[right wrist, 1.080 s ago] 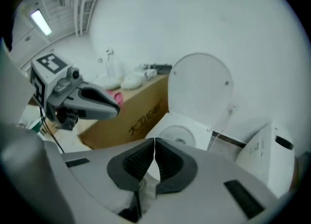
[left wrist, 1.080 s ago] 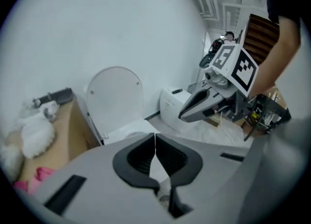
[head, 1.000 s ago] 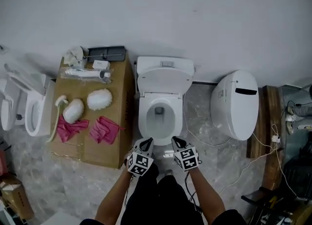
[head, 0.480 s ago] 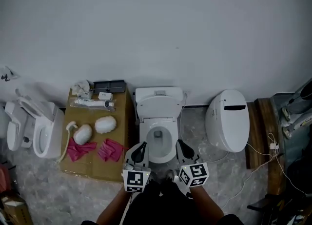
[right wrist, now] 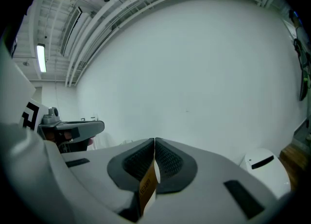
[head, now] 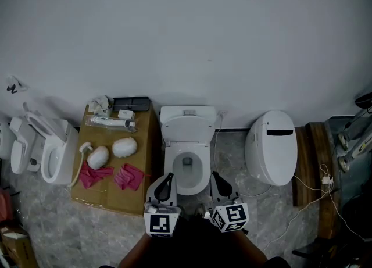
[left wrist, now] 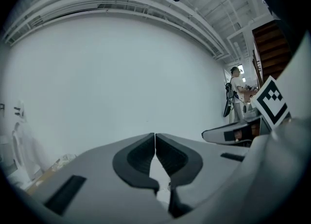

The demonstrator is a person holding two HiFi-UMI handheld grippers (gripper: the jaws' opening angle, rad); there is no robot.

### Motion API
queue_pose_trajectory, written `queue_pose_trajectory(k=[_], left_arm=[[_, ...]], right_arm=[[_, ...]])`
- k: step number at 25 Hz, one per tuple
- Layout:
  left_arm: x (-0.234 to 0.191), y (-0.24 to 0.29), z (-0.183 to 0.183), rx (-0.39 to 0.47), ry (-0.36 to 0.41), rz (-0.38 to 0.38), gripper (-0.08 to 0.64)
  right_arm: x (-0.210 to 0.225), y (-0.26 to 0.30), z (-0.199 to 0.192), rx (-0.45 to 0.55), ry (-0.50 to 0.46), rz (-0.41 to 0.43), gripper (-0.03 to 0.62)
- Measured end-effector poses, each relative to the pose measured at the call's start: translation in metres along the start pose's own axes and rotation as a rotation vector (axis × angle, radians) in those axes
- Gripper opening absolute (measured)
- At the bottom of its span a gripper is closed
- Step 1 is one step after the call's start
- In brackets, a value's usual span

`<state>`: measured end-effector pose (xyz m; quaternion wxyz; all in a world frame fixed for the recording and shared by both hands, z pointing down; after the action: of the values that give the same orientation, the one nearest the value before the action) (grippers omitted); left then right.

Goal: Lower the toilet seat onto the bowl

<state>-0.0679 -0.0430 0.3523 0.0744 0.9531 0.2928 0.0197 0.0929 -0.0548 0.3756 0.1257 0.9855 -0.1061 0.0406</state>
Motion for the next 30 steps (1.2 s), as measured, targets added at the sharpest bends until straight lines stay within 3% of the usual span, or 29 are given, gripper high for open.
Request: queue_pose_trajectory(k=[11, 30], left_arm=[[0.013, 0.009, 0.0, -0.029, -0.015, 0.05, 0.014], [0.015, 0.005, -0.004, -0.041, -0.021, 0.063, 0.014]], right_arm=[[0.016, 0.002, 0.005, 0.016, -0.038, 0.042, 0.028], [0.017, -0.002, 0.002, 0.023, -0.057, 0.039, 0.028]])
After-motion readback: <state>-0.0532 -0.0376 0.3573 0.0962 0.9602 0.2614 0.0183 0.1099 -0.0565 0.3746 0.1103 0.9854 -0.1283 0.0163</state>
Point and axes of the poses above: the fingertips, and each gripper's own axes: y forward along the fingers, x to its right, z out of its top, the point moved 3 cm from there along -y, backward along the fingers, and after that the axes turned 14 degrees about -z, right-handed, at the moved point
